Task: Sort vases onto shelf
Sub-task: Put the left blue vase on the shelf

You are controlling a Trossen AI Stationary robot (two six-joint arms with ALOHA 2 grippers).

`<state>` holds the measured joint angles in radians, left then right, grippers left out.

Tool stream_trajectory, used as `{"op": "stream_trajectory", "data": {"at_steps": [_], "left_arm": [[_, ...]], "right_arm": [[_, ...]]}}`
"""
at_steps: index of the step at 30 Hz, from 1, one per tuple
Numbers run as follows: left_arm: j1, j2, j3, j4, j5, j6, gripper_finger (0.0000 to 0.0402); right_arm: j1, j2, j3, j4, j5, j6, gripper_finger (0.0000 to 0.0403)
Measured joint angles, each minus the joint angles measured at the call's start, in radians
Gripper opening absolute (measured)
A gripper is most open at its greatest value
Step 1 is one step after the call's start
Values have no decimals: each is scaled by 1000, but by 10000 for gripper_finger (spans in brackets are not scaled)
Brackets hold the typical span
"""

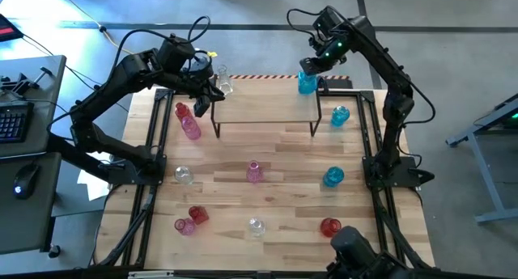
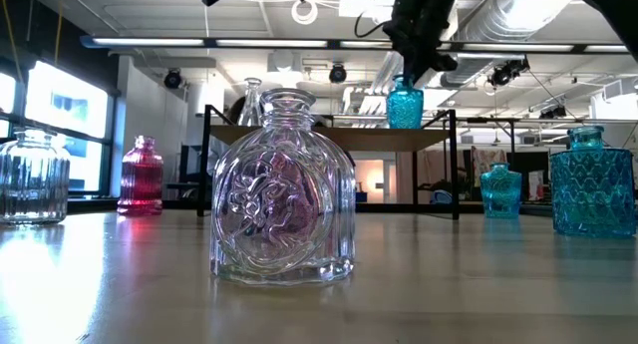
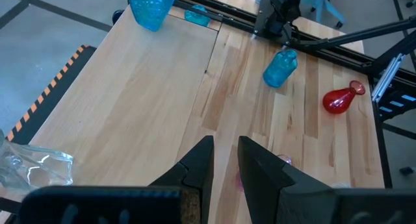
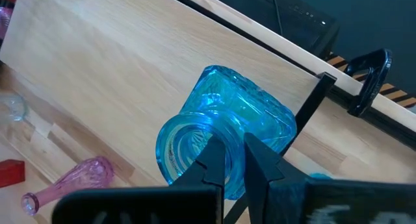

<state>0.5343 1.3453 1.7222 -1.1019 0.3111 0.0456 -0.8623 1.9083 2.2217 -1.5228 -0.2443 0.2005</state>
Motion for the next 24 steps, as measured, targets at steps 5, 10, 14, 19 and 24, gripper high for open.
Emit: {"op": "stream_trajectory", "data": {"at_steps": [5,10,14,19,24], "left_arm": [[0,0,0,0,0,0,62],[0,0,0,0,0,0,62],[0,0,0,0,0,0,62],[0,0,0,0,0,0,62],[0,0,0,0,0,0,62]], "right_arm": [[-1,4,0,-4,2,-9,5],[-1,4,0,-6,3,-10,5],[-1,4,0,-6,3,-9,6],[-1,4,0,-6,3,-8,24],[-1,4,0,-6,12,-7,37]]}}
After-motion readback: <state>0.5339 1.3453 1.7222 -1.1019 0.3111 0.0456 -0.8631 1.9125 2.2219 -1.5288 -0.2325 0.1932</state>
